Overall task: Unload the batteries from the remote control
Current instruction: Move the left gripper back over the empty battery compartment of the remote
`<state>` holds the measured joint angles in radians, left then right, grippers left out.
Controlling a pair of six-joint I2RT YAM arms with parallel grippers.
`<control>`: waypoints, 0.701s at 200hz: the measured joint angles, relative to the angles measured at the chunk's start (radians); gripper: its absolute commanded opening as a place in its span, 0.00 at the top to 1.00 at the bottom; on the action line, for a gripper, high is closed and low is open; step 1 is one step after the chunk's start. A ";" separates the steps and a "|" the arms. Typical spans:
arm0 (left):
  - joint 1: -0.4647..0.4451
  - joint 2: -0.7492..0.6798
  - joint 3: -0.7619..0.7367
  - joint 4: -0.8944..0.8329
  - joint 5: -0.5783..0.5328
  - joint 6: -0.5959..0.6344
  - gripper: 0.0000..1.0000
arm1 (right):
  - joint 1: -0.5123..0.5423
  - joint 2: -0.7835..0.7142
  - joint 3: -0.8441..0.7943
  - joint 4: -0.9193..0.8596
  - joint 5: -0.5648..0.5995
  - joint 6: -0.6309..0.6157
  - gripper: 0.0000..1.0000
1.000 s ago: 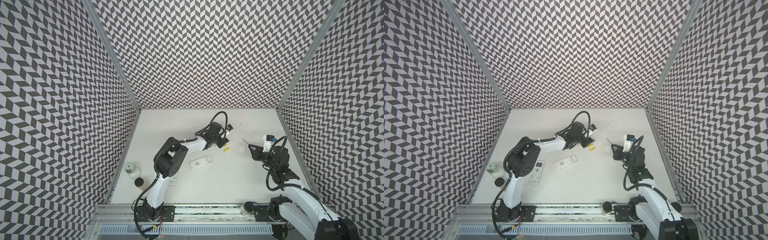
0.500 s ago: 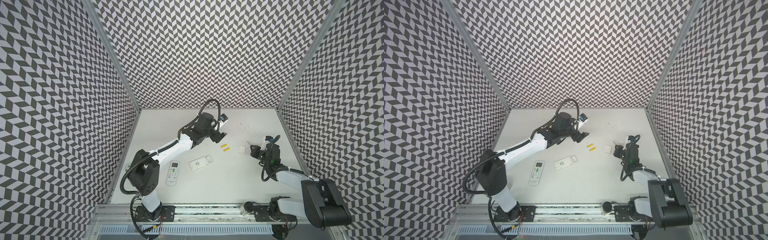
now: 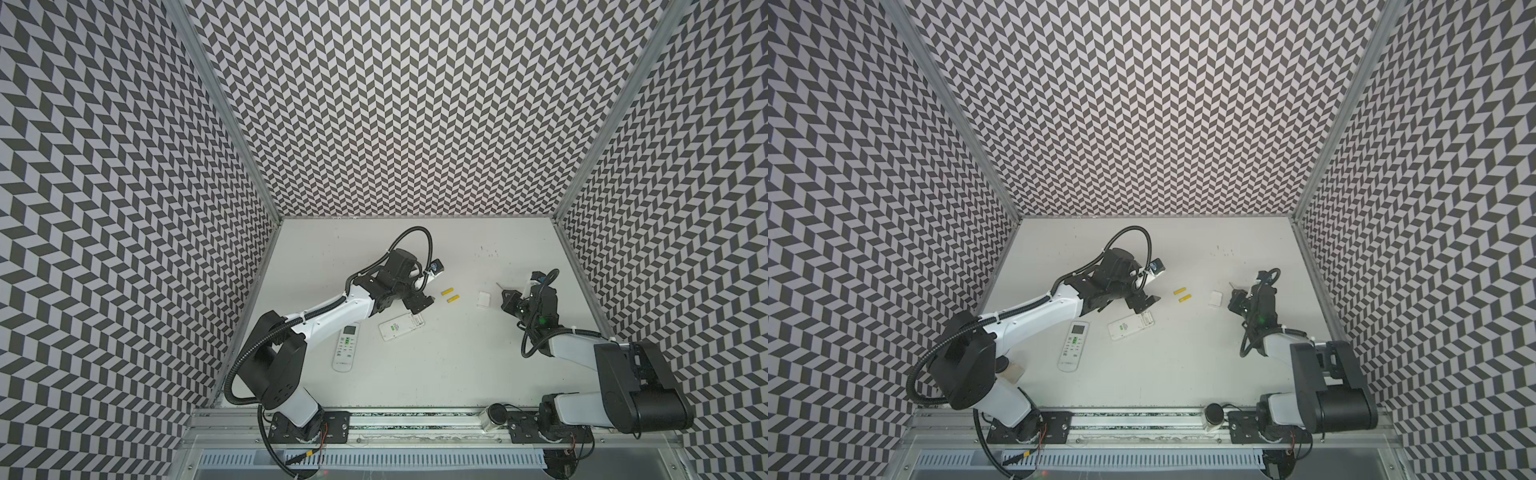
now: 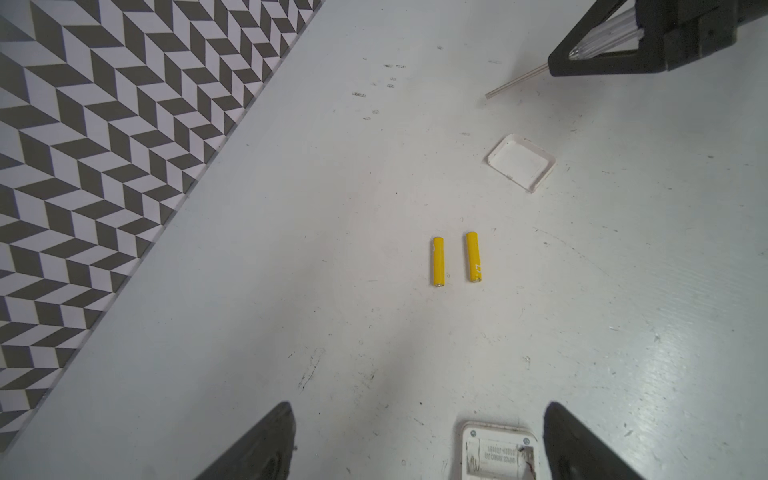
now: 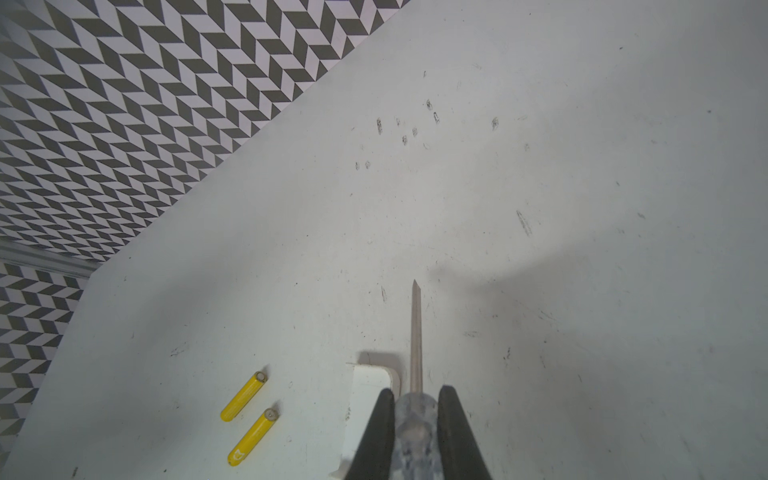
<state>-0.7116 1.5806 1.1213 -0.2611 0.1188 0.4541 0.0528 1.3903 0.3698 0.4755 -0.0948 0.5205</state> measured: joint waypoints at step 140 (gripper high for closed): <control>-0.001 -0.051 -0.153 -0.131 0.033 0.181 0.03 | -0.011 0.168 0.177 -0.219 0.016 -0.024 0.76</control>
<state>-0.7128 1.5295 0.9684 -0.3920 0.1516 0.6350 0.0414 1.5585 0.5472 0.2562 -0.0784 0.4965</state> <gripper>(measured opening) 0.967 0.233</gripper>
